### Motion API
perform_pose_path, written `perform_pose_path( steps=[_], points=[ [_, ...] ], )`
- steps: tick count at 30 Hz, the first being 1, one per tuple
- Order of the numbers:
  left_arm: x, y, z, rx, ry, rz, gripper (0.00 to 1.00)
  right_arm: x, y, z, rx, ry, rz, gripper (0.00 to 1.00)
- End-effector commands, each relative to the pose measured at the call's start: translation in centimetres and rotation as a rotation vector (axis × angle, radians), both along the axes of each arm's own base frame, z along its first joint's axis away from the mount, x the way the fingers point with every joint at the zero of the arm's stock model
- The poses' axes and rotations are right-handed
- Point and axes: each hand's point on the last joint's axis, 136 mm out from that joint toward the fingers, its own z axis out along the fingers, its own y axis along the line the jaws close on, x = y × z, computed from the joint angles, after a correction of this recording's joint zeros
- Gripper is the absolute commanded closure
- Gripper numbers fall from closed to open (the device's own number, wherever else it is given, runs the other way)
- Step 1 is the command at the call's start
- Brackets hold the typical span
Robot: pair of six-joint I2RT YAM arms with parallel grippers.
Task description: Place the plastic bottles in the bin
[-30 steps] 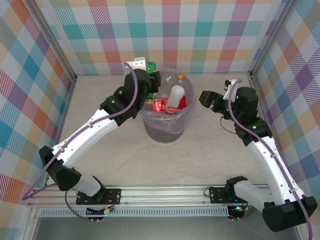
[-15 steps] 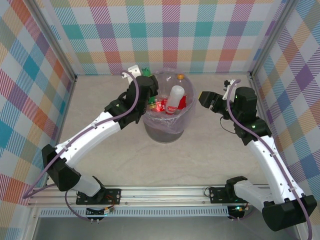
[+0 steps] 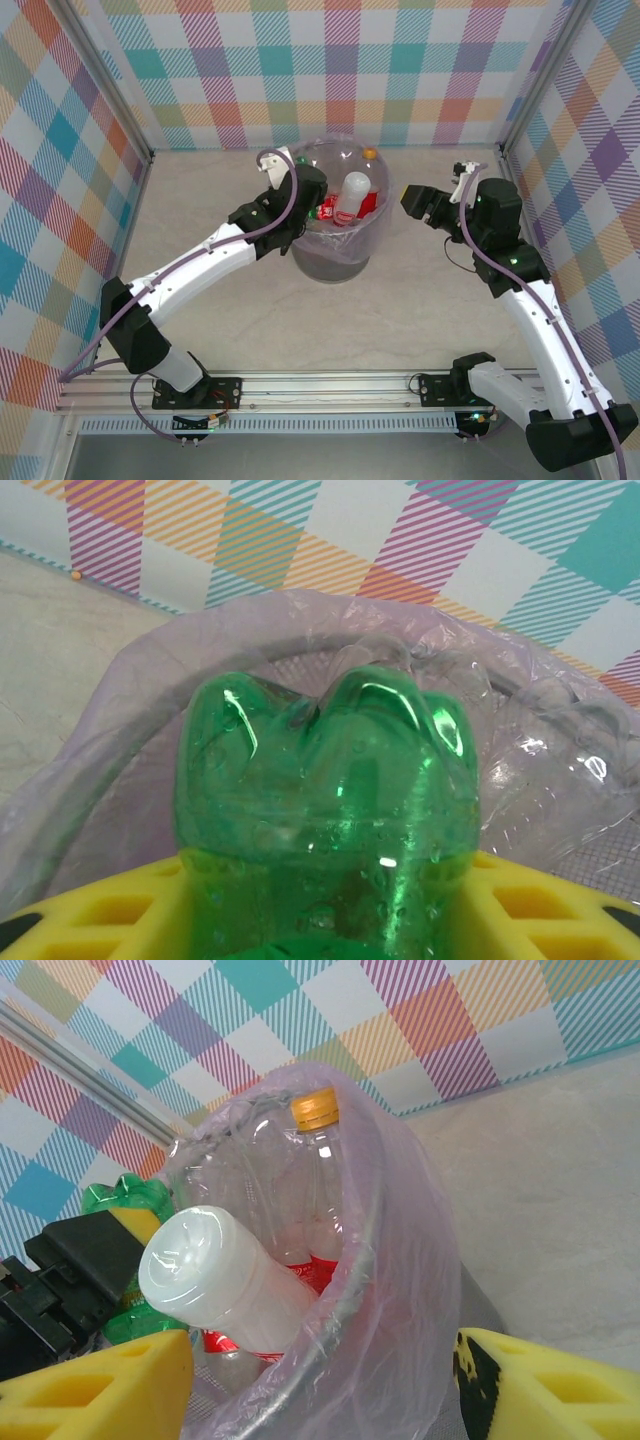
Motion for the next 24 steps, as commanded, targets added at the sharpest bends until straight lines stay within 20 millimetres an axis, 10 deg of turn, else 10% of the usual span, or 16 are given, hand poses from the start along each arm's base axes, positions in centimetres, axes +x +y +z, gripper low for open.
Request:
perform_pose_path(
  steps=[1, 10, 24],
  points=[
    [-1.2, 0.0, -3.5, 0.085, 0.101, -0.033, 0.36, -0.1, 0.2, 0.6, 0.001, -0.024, 0.024, 0.3],
    [-1.4, 0.4, 0.4, 0.248, 0.034, -0.119, 0.0, -1.0, -0.4, 1.1, -0.032, -0.036, 0.007, 0.27],
    [-1.3, 0.8, 7.7, 0.332, -0.102, -0.195, 0.04, -0.4, 0.1, 0.7, -0.023, -0.014, 0.024, 0.27]
  ],
)
